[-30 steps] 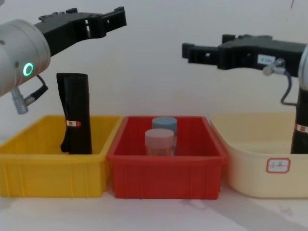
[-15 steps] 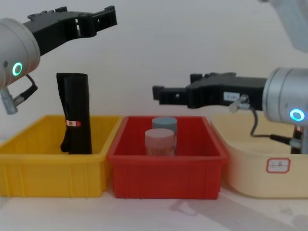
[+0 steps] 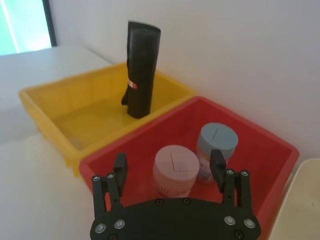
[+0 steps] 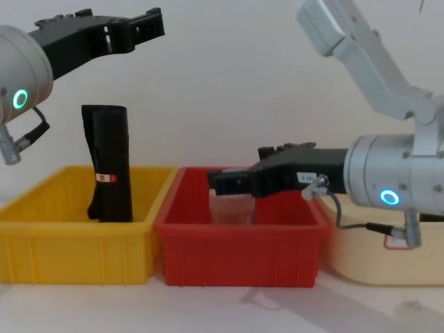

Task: Pick up the garbage bag with the one hand and transfer it to the other hand.

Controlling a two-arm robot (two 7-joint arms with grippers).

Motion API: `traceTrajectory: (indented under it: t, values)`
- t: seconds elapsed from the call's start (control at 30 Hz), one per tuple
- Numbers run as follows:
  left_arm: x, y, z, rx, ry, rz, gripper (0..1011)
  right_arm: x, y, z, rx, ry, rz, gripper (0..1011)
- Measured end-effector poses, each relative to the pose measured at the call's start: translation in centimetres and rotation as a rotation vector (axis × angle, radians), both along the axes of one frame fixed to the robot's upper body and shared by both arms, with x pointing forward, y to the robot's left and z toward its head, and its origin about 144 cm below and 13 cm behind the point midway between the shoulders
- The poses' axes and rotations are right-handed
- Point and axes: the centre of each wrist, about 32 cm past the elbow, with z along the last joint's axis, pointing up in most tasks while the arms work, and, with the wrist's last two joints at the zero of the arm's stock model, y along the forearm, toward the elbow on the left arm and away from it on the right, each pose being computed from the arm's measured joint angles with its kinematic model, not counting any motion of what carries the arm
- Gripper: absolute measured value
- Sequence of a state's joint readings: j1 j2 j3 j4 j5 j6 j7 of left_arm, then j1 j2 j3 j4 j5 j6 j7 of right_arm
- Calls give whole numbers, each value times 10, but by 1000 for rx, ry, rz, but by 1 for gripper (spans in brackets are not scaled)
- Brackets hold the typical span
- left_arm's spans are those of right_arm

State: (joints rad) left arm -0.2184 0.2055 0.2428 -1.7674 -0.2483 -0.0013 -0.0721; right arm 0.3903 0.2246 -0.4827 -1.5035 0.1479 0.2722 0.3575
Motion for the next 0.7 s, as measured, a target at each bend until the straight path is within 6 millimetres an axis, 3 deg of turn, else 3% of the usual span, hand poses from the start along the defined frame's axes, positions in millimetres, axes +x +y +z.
traceTrajectory:
  t: [0.7]
  values:
    - [-1, 1, 0, 1, -1, 3, 1001, 19, 8, -8, -55, 30, -43, 1000]
